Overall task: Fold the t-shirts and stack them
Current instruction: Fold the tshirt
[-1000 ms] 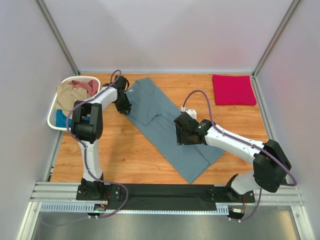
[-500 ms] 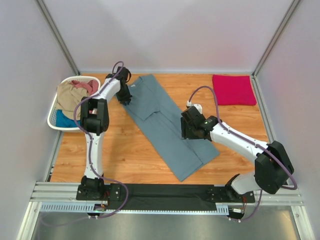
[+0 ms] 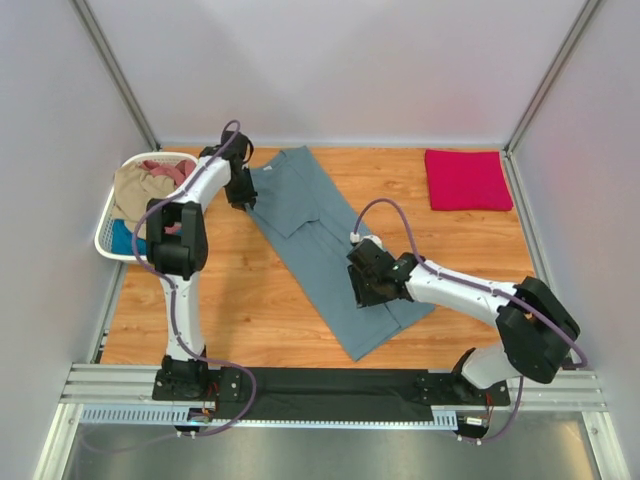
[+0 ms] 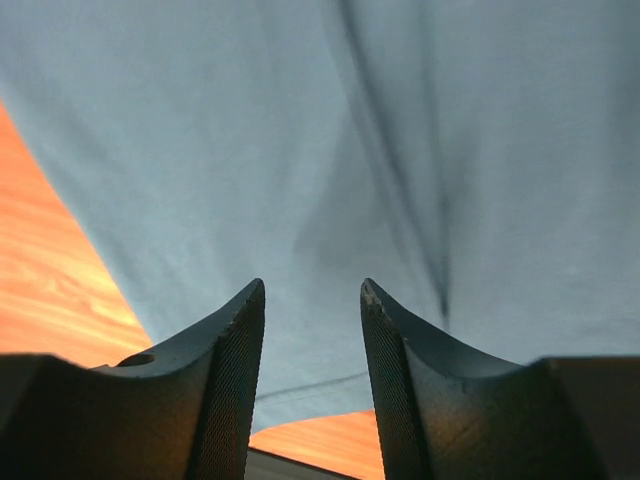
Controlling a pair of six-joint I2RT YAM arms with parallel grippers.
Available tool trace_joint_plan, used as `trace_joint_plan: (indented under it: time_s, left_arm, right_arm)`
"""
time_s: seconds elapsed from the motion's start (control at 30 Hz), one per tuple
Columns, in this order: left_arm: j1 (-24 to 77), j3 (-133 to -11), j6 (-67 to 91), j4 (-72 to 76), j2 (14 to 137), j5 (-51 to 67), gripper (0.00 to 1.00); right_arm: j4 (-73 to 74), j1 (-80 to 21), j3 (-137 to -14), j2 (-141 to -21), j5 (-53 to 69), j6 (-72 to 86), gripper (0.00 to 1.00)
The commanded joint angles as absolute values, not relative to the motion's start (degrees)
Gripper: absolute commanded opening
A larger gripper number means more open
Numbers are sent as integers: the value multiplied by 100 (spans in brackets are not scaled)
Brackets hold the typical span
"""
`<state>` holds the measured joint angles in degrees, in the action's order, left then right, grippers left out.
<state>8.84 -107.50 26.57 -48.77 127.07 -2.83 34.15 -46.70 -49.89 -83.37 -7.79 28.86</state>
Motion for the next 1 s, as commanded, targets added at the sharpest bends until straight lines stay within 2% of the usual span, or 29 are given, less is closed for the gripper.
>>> trace_joint_plan:
  time_s: [0.0,0.13,0.33,0.47,0.63,0.8,0.97]
  left_arm:
    - [853,-10522,2250,-4852,11410,17,32]
    - [853,-9292,2433,-4422,10383,509,32]
    - [853,-7991,2795,-3920,9923,782,32]
    - [844,-7901,2716,-3928,10010,730,32]
    - [844,-7910,2733,-3780,10265,791,31]
    - [844,-8068,3022,-3569,10801,853,31]
    - [861,-8069,3217,-3412,11329,975,30]
  right_arm:
    - [3015,-5079,-4808,-8411,-800,3076,45]
    - [2620,-5579,-4597,-8534,-993,3427,42]
    - [2504,-6378,-4675,-9368,-1502,4165,40]
    - [2865,-6986,-5000,-9711,-1705,4649,40]
    - [3269,-7242,-5396,-9861,-1793,5035,41]
    - [3874,-7207,-5949,-9405,-2126,4782,43]
    - [3877,-6497,-6047,-8800,-1970,3940,45]
